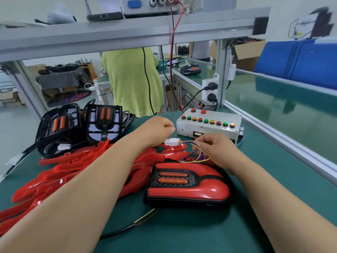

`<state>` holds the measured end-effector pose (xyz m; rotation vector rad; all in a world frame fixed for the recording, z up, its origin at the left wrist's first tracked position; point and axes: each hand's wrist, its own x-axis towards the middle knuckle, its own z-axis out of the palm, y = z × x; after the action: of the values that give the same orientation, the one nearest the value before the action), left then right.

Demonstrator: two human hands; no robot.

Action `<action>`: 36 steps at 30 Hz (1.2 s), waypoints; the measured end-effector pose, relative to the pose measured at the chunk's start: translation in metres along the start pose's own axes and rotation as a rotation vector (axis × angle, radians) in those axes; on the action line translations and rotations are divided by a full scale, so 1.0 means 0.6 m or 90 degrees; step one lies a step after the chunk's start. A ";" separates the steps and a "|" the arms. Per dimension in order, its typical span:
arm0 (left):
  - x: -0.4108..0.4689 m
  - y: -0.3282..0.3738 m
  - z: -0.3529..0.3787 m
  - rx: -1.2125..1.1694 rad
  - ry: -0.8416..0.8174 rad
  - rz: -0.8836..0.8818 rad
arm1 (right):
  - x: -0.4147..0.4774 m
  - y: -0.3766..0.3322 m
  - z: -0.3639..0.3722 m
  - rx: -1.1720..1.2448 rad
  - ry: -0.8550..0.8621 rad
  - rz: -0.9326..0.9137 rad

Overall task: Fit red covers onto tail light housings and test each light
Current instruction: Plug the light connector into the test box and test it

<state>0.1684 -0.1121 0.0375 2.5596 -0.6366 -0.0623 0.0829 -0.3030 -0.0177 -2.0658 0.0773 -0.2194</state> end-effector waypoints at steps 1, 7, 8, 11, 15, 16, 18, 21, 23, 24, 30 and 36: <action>0.016 0.002 0.005 0.003 -0.002 0.013 | -0.007 0.004 0.000 0.014 -0.013 -0.001; 0.070 -0.004 0.053 0.045 -0.010 0.089 | -0.018 0.009 0.003 -0.001 -0.060 -0.002; 0.076 -0.007 0.058 0.061 -0.005 0.103 | -0.017 0.009 0.003 -0.011 -0.063 -0.003; 0.088 -0.012 0.068 0.127 -0.004 0.122 | -0.014 0.011 0.004 -0.053 -0.074 -0.011; 0.095 -0.020 0.073 0.179 -0.003 0.134 | -0.010 0.014 0.003 -0.067 -0.089 -0.010; 0.097 -0.021 0.073 0.187 -0.002 0.140 | -0.009 0.014 0.003 -0.070 -0.092 -0.009; 0.102 -0.023 0.074 0.193 0.004 0.149 | -0.006 0.016 0.004 -0.078 -0.098 -0.012; 0.108 -0.026 0.077 0.207 0.021 0.154 | -0.003 0.019 0.004 -0.099 -0.096 -0.016; 0.110 -0.028 0.080 0.226 0.038 0.158 | -0.002 0.020 0.004 -0.115 -0.089 -0.026; 0.110 -0.029 0.082 0.234 0.044 0.159 | -0.002 0.020 0.004 -0.117 -0.089 -0.028; 0.113 -0.030 0.086 0.262 0.063 0.161 | -0.002 0.020 0.003 -0.119 -0.094 -0.030; 0.107 -0.028 0.084 0.220 0.065 0.185 | -0.004 0.018 0.003 -0.096 -0.103 -0.023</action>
<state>0.2246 -0.1513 -0.0099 2.7390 -1.0482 0.2994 0.0815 -0.3065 -0.0284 -2.2294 -0.0441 -0.0690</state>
